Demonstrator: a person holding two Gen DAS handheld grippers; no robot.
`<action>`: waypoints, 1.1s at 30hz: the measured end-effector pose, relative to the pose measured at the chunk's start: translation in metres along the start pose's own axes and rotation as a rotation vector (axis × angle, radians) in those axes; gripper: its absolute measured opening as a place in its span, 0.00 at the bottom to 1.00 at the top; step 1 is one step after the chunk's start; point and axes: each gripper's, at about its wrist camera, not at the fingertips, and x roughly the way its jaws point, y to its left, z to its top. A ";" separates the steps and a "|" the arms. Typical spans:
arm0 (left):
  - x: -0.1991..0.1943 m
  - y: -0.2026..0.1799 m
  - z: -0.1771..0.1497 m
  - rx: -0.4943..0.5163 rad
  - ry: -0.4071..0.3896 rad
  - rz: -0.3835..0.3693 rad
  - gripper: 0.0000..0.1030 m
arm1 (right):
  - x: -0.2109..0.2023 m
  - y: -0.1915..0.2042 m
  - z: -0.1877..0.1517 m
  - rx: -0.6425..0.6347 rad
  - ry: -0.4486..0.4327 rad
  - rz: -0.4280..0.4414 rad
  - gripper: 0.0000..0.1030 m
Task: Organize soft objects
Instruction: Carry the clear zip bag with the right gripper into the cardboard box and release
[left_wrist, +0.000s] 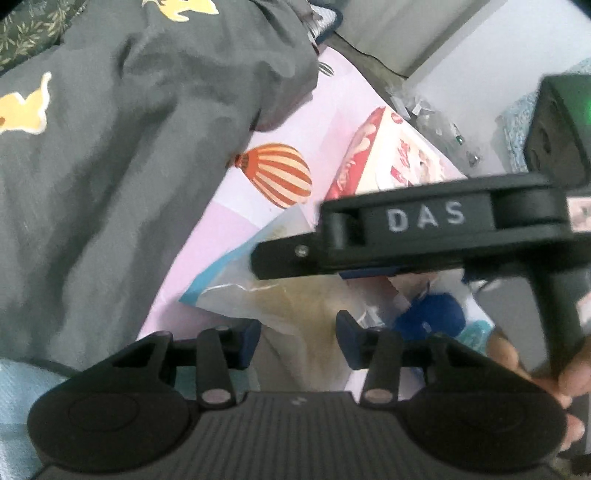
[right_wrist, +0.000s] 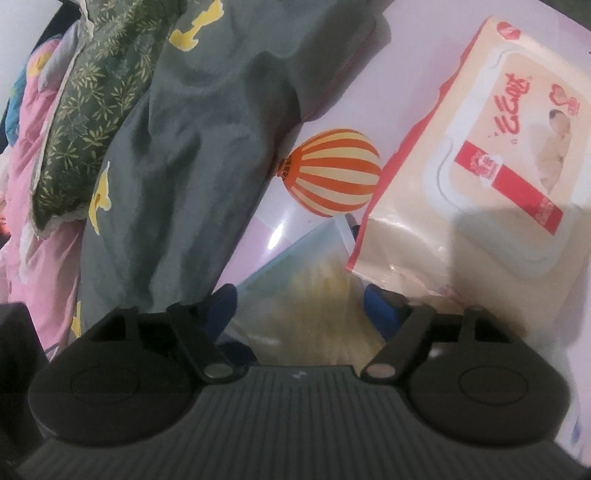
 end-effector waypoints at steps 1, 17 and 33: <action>-0.003 0.001 0.000 0.002 -0.004 0.005 0.44 | -0.003 -0.001 -0.001 0.006 -0.009 0.004 0.60; -0.094 -0.025 -0.003 0.080 -0.196 0.010 0.39 | -0.073 0.027 -0.016 0.016 -0.204 0.128 0.29; -0.159 -0.217 -0.105 0.449 -0.227 -0.215 0.39 | -0.284 -0.027 -0.209 0.144 -0.542 0.090 0.29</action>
